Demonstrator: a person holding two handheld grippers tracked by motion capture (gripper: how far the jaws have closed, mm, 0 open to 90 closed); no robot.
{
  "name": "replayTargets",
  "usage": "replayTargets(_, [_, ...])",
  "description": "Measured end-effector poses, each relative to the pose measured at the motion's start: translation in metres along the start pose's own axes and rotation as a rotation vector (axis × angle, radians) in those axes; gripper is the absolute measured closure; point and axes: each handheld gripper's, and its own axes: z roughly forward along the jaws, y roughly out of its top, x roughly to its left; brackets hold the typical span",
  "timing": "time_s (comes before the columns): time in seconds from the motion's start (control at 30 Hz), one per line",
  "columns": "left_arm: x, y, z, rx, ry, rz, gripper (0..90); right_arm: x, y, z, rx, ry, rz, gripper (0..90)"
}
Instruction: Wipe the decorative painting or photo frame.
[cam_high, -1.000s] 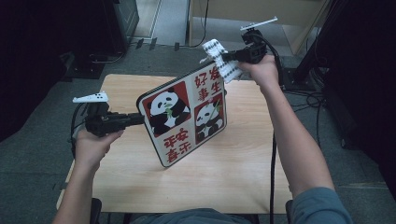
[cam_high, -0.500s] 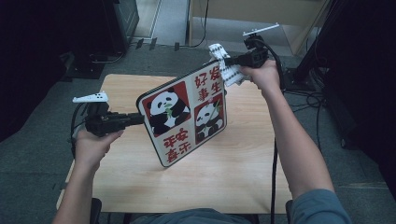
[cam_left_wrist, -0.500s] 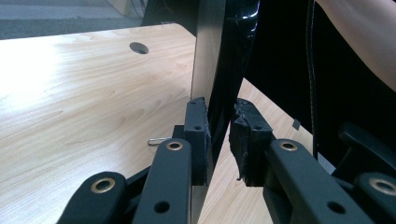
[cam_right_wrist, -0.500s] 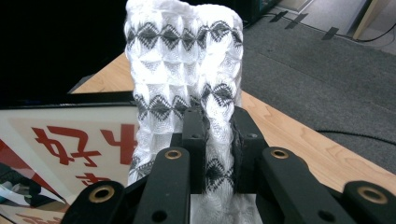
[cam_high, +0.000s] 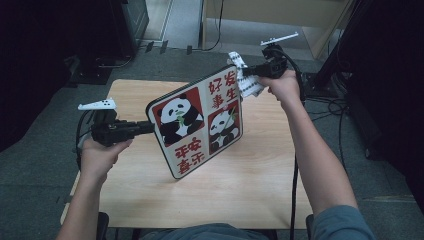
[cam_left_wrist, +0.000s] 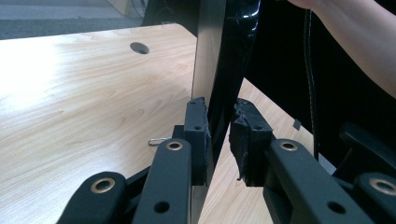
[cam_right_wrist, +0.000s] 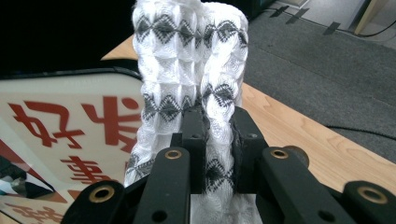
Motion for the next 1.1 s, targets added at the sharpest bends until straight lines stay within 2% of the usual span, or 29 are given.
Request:
replayTargets(0.4, [0.0, 0.0, 0.0, 0.002, -0.003, -0.003, 77.0, -0.004, -0.013, 0.008, 0.026, 0.004, 0.015, 79.6])
replayTargets(0.5, [0.0, 0.0, 0.0, 0.005, -0.003, -0.003, 77.1, -0.004, -0.017, 0.009, 0.024, 0.003, -0.001, 79.7])
replayTargets(0.73, [0.0, 0.0, 0.0, 0.004, -0.001, -0.003, 77.1, -0.008, -0.026, 0.013, 0.031, 0.011, 0.018, 79.7])
replayTargets(0.87, [0.0, 0.0, 0.001, 0.004, -0.003, -0.003, 77.1, -0.009, -0.032, 0.015, 0.013, 0.014, 0.027, 79.8])
replayTargets(1.0, [0.0, 0.0, 0.001, 0.005, -0.002, -0.002, 77.1, -0.007, -0.038, 0.018, -0.004, -0.007, 0.001, 80.2])
replayTargets(1.1, [0.0, 0.0, 0.001, 0.003, -0.001, -0.003, 77.1, -0.008, -0.043, 0.02, -0.018, -0.004, 0.008, 80.2])
